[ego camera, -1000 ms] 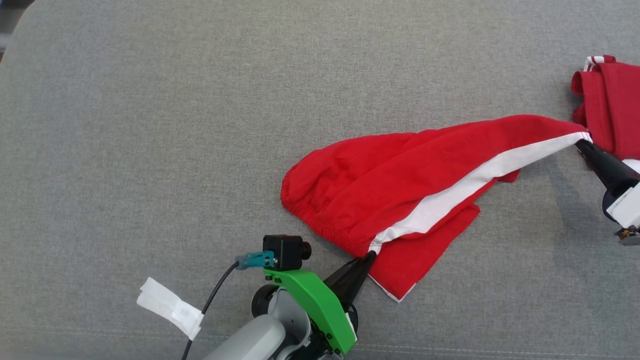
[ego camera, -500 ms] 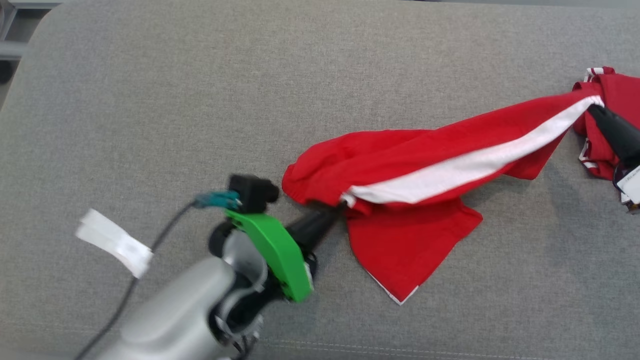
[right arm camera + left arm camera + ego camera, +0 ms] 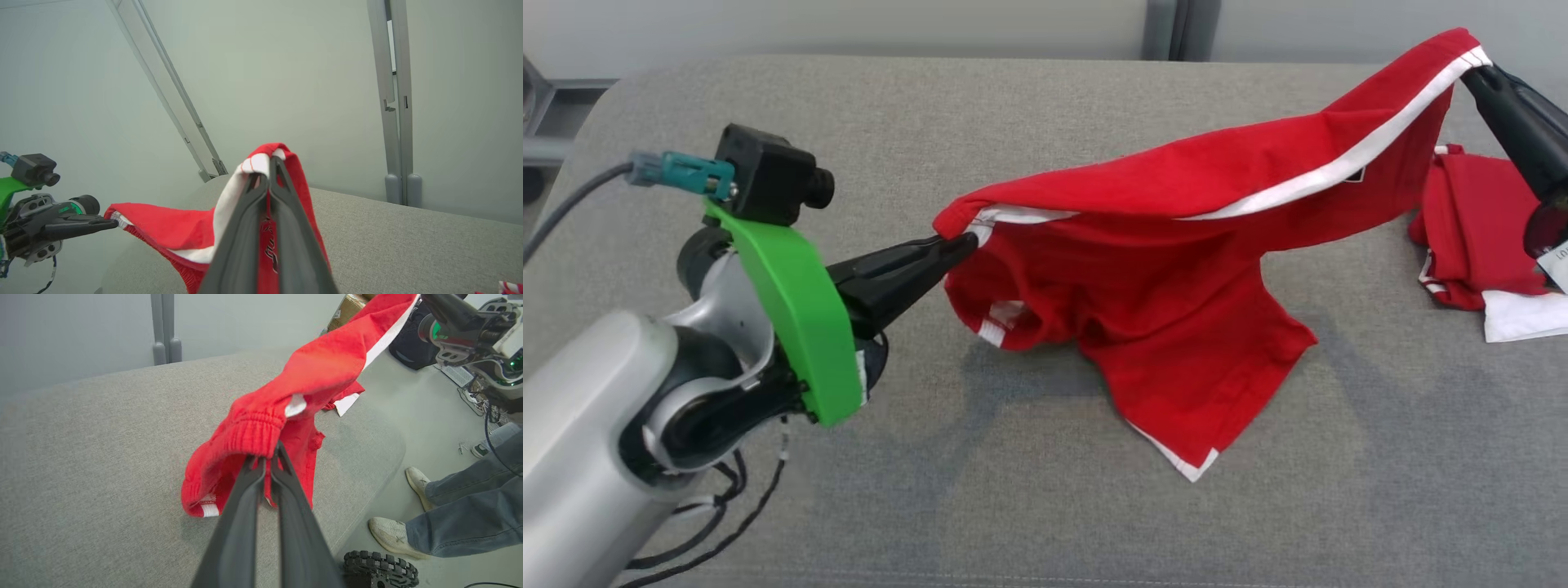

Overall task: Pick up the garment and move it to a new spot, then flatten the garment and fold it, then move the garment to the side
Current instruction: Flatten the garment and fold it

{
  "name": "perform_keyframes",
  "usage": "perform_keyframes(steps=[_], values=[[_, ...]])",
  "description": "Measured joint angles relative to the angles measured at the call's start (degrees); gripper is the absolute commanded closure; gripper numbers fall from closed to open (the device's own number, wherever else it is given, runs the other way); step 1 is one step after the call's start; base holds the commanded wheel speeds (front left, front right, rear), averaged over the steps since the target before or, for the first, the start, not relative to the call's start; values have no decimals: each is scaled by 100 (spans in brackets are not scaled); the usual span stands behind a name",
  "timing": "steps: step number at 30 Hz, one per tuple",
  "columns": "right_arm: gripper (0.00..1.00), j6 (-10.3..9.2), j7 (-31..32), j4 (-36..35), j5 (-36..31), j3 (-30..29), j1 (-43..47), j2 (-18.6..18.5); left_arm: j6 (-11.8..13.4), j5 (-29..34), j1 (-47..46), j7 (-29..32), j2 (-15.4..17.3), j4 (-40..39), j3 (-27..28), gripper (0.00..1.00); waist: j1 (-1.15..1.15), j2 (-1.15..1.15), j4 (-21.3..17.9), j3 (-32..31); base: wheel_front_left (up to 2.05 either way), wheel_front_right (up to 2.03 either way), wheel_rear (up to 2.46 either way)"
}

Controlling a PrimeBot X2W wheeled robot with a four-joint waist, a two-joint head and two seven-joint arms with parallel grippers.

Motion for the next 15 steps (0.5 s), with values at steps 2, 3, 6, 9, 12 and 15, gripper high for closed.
perform_keyframes(steps=[2,3,6,9,12,15], values=[[100,7,-55,-301,123,-153,129,-140,-19,-115,-115,270,325,-401,47,100,0,0,-63,-90,0,0,0],[100,7,-88,-449,201,-261,174,-219,-22,-202,-163,415,491,-621,107,100,0,0,-100,-134,0,0,0],[100,7,-101,-898,420,-623,298,-547,-16,-523,-286,842,901,-1178,279,100,0,0,-229,-249,0,0,0],[100,7,-91,-1317,800,-968,465,-837,156,-1065,-302,1156,1209,-1605,605,100,0,0,-374,-344,0,0,0],[100,-67,-29,-1599,1229,-1317,722,-1100,443,-1674,-357,1361,1384,-1942,987,100,0,0,-525,-397,0,0,0],[100,-227,120,-1696,1537,-1504,943,-1303,669,-2123,-429,1548,1506,-2125,1272,100,0,0,-639,-364,0,0,0]])
